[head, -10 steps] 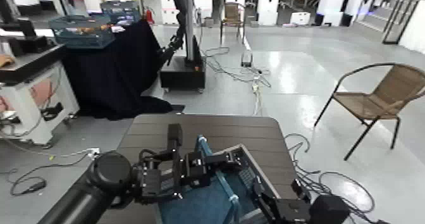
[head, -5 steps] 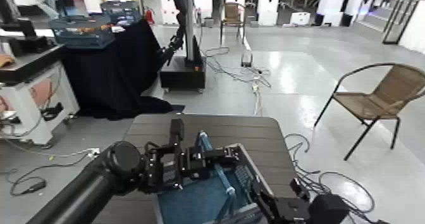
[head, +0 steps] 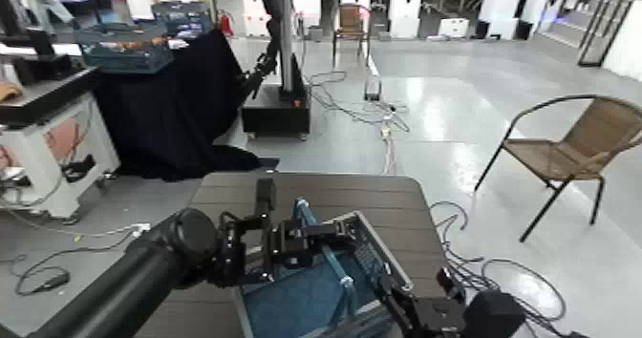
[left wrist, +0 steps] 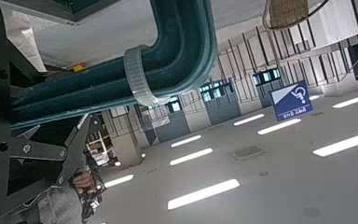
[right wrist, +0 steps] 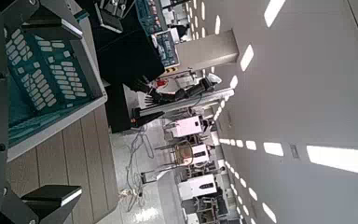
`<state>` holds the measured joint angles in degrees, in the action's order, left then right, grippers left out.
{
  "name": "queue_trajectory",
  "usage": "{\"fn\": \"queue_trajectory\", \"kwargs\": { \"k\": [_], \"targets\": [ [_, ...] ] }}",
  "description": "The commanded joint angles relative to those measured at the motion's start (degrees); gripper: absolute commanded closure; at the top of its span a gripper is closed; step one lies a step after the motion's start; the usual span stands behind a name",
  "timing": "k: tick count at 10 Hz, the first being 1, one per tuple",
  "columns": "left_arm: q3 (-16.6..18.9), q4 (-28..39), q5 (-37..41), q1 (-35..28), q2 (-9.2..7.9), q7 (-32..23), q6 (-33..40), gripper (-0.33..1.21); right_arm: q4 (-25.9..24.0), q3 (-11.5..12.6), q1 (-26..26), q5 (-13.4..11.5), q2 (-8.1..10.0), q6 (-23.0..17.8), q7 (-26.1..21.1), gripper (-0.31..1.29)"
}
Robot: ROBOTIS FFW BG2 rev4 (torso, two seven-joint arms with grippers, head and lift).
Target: Place the crate on the table.
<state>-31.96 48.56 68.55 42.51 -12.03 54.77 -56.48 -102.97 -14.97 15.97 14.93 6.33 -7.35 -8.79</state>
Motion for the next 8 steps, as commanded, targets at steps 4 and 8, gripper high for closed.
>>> {"fn": "queue_trajectory", "kwargs": {
  "k": [4,8],
  "targets": [
    [-0.1,-2.8,-0.5,0.3,0.43,0.3,0.8,0.97,0.1,-0.2,-0.1,0.4,0.00,-0.3,0.0,0.14],
    [0.4,-3.6,-1.1,-0.1,0.43,0.5,1.8,0.05,0.1,-0.1,-0.1,0.7,0.00,-0.4,0.0,0.14]
  ]
}}
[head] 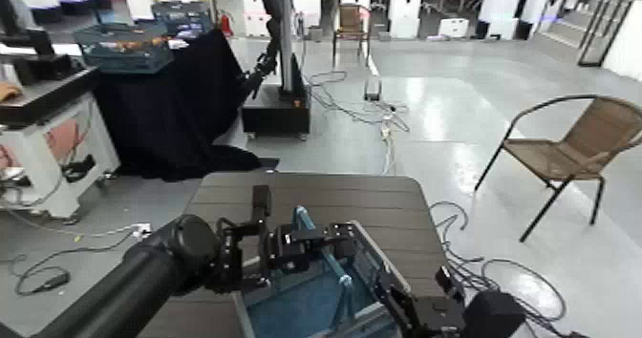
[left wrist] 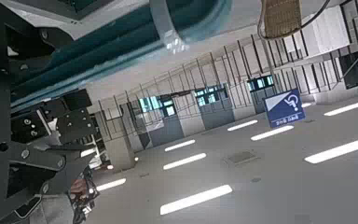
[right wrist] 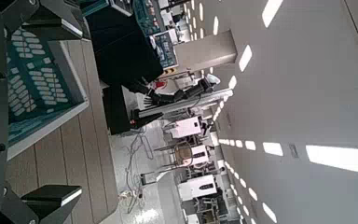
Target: Place the crate on the table.
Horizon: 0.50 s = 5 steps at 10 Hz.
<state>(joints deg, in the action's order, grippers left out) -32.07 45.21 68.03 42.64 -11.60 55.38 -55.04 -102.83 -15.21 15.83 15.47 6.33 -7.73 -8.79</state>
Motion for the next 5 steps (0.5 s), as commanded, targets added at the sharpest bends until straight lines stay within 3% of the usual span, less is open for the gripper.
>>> {"fn": "queue_trajectory", "kwargs": {
  "k": [1,3,5],
  "targets": [
    [1.3,-0.2,-2.3,-0.4,-0.09,-0.2,0.4,0.05,0.0,0.1,0.1,0.3,0.00,0.0,0.0,0.14],
    [2.1,-0.2,-3.5,-0.6,-0.09,-0.2,0.6,0.05,0.0,0.1,0.1,0.4,0.00,0.1,0.0,0.14],
    [5.5,0.9,-7.8,-1.9,-0.35,-0.7,1.5,0.05,-0.1,0.3,0.3,0.4,0.00,0.2,0.0,0.14]
  ]
}}
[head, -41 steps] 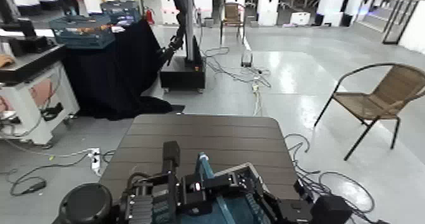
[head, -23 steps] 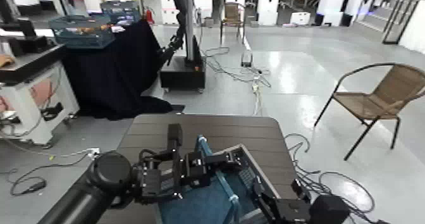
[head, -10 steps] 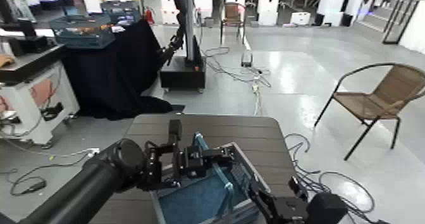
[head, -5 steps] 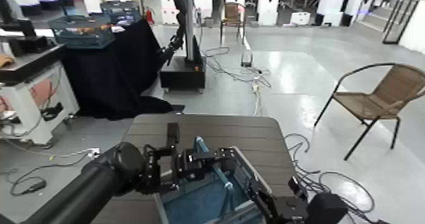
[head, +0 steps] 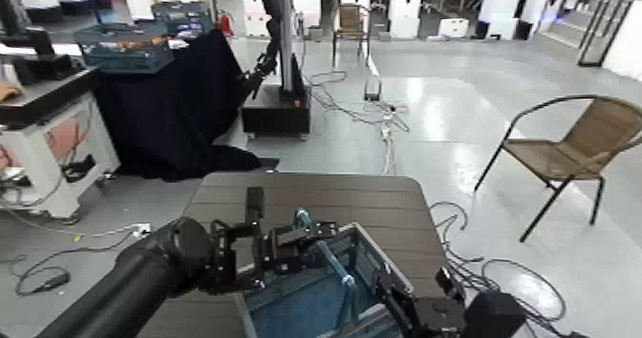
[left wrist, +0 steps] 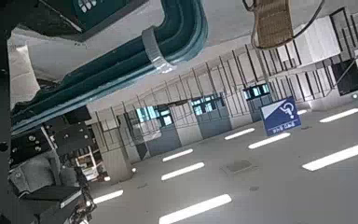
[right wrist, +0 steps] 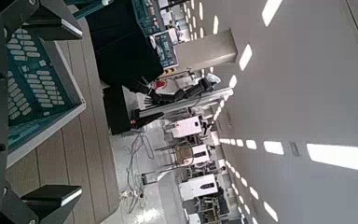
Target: Place the crate on the table.
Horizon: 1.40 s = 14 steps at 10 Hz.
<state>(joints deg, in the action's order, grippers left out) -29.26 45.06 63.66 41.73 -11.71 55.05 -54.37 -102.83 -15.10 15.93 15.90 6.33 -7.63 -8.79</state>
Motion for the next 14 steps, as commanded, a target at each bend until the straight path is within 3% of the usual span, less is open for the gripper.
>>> {"fn": "queue_trajectory", "kwargs": {
  "k": [1,3,6,7,8,9,11,12,13,14],
  "targets": [
    [5.4,2.4,-6.3,-2.2,-0.34,-1.3,1.3,0.05,-0.1,0.2,0.2,0.0,0.00,0.2,0.0,0.14],
    [12.1,10.4,-10.7,-6.7,-1.83,-6.3,2.9,0.05,-0.4,0.5,0.5,0.1,0.00,0.3,0.0,0.14],
    [24.6,33.2,-16.4,-19.3,-4.38,-21.2,7.3,0.07,-0.5,0.8,0.8,0.1,-0.09,0.3,0.0,0.14],
    [27.9,41.4,-18.7,-24.3,-4.20,-27.8,9.0,0.08,-0.5,0.9,0.9,0.1,-0.09,0.3,0.0,0.14],
    [30.4,47.6,-21.9,-28.5,-3.76,-30.7,11.2,0.09,-0.6,0.9,0.9,0.1,-0.09,0.3,0.0,0.14],
    [31.2,52.4,-24.5,-32.1,-3.59,-33.5,14.8,0.09,-0.6,0.9,0.9,0.1,-0.09,0.3,0.0,0.14],
    [30.1,58.4,-30.0,-41.5,-2.09,-40.9,32.0,0.09,-0.7,1.2,1.0,0.1,0.00,0.1,0.0,0.14],
    [29.4,59.4,-34.5,-45.8,-0.25,-42.8,40.5,0.10,-0.7,1.4,1.2,0.0,0.00,0.1,0.0,0.14],
    [30.4,60.4,-41.2,-49.1,3.27,-42.9,45.6,0.10,-0.8,1.6,1.3,0.0,0.00,0.1,0.0,0.14],
    [29.2,60.2,-43.6,-51.1,3.00,-43.7,51.5,0.10,-0.9,1.6,1.3,0.0,0.00,0.1,0.0,0.14]
  ]
}}
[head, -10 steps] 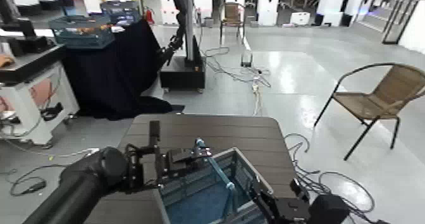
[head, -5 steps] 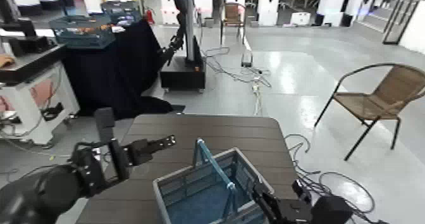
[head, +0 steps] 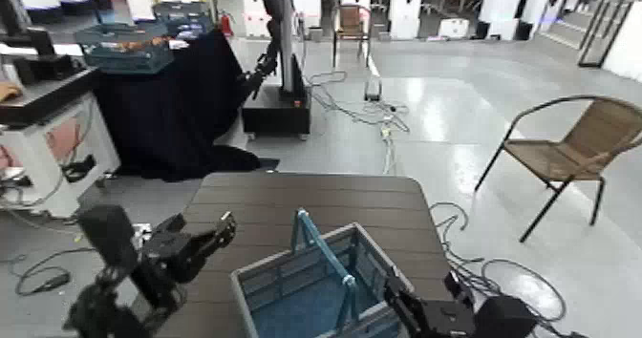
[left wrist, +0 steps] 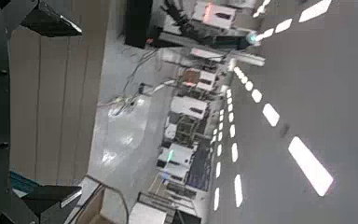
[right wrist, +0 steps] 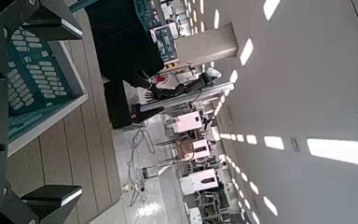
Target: Place the crate on the table.
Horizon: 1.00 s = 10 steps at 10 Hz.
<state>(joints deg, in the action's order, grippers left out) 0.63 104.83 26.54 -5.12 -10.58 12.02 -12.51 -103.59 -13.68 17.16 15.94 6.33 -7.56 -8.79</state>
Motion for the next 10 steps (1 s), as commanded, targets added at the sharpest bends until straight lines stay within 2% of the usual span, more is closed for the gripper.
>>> {"fn": "queue_trajectory", "kwargs": {
  "k": [1,3,5,8,10],
  "targets": [
    [-2.3,0.4,-8.7,-6.5,1.35,-4.2,14.4,0.10,-0.1,0.1,0.2,0.0,0.09,-0.1,0.0,0.14],
    [-3.4,-0.2,-12.7,-11.1,1.88,-9.1,21.5,0.10,-0.2,0.2,0.3,-0.3,0.09,-0.2,0.1,0.14],
    [-5.3,-0.3,-14.4,-14.2,1.88,-13.2,24.6,0.10,-0.4,0.4,0.5,-0.6,0.00,-0.1,0.2,0.14],
    [-7.0,-0.3,-14.9,-16.2,1.79,-13.7,24.7,0.10,-0.7,0.6,0.6,-0.8,0.00,0.3,0.2,0.14],
    [-6.9,-0.3,-14.9,-16.2,1.79,-13.8,24.6,0.10,-0.7,0.6,0.7,-0.8,0.00,0.3,0.2,0.14]
  ]
}}
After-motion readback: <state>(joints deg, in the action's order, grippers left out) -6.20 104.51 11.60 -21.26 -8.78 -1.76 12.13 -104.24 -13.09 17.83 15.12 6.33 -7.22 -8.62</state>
